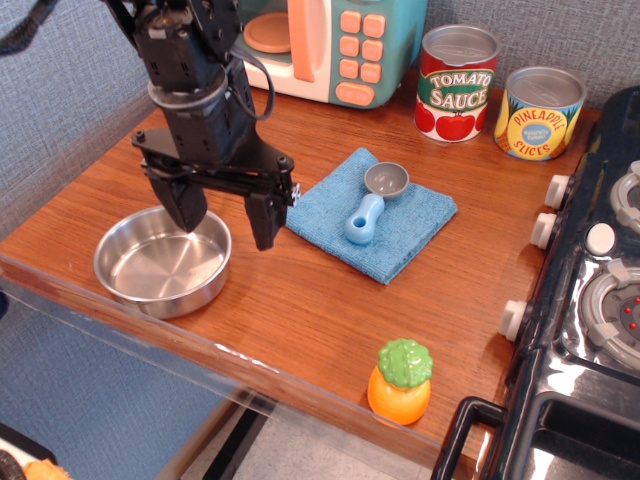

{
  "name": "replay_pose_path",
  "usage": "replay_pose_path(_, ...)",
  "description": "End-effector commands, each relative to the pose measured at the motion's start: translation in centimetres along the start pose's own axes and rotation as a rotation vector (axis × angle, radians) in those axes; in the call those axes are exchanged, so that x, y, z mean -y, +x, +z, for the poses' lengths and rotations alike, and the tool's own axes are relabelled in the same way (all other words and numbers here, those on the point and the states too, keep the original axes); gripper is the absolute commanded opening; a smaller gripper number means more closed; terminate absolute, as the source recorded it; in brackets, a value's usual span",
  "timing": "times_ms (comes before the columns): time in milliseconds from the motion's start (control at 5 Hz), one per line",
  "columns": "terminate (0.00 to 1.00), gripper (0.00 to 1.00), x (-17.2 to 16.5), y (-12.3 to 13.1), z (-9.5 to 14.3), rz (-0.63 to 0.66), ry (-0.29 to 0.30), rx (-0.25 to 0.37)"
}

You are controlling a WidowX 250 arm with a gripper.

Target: Place the pineapple in front of the microwave.

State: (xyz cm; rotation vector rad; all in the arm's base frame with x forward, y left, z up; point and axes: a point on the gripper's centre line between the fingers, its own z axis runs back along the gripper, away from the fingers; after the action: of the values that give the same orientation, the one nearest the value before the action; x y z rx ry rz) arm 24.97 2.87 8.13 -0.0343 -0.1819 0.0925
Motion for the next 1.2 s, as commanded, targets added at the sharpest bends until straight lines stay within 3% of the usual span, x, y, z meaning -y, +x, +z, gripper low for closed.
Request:
replay_pose_path(0,0.0,1.0,8.8,-0.9,1.0,-0.279,-0.03,0.08)
replay_pose_path(200,0.0,1.0,13.6,-2.4,0.9,-0.446,-0.06,0.08)
replay_pose_path(400,0.0,1.0,16.8,-3.5,-0.3,-0.461,-0.109,0.053)
replay_pose_path(1000,0.0,1.0,15.6,-4.7,-3.1,-0.42,-0.041,-0.052)
